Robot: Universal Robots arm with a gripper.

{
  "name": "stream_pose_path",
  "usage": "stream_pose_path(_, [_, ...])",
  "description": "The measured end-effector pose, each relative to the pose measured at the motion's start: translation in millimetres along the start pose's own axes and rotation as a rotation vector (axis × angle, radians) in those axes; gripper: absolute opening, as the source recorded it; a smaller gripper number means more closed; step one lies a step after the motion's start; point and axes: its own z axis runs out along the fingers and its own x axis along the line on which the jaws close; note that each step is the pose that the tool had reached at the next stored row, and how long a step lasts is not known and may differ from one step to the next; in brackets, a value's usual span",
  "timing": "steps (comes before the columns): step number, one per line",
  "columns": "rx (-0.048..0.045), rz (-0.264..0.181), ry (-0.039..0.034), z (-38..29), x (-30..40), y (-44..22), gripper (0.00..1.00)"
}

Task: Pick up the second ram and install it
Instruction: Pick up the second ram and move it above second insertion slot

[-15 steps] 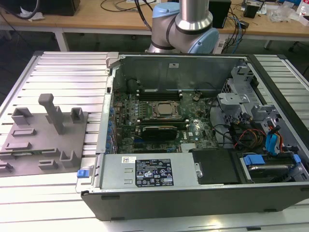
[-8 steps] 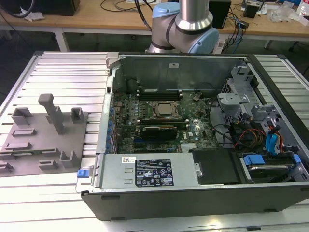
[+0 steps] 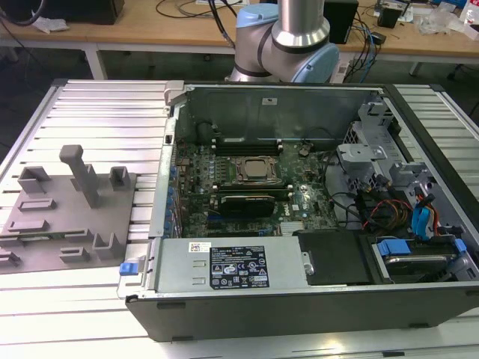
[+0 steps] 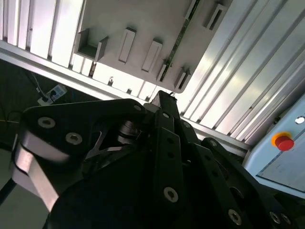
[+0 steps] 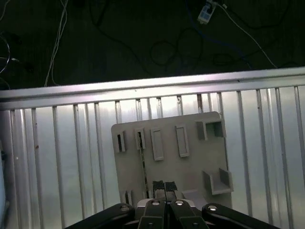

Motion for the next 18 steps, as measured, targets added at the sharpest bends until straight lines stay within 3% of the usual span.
stream_pose_path(18, [-0.0024, -0.107, 0.0047, 0.0, 0.0, 0.0, 0.11])
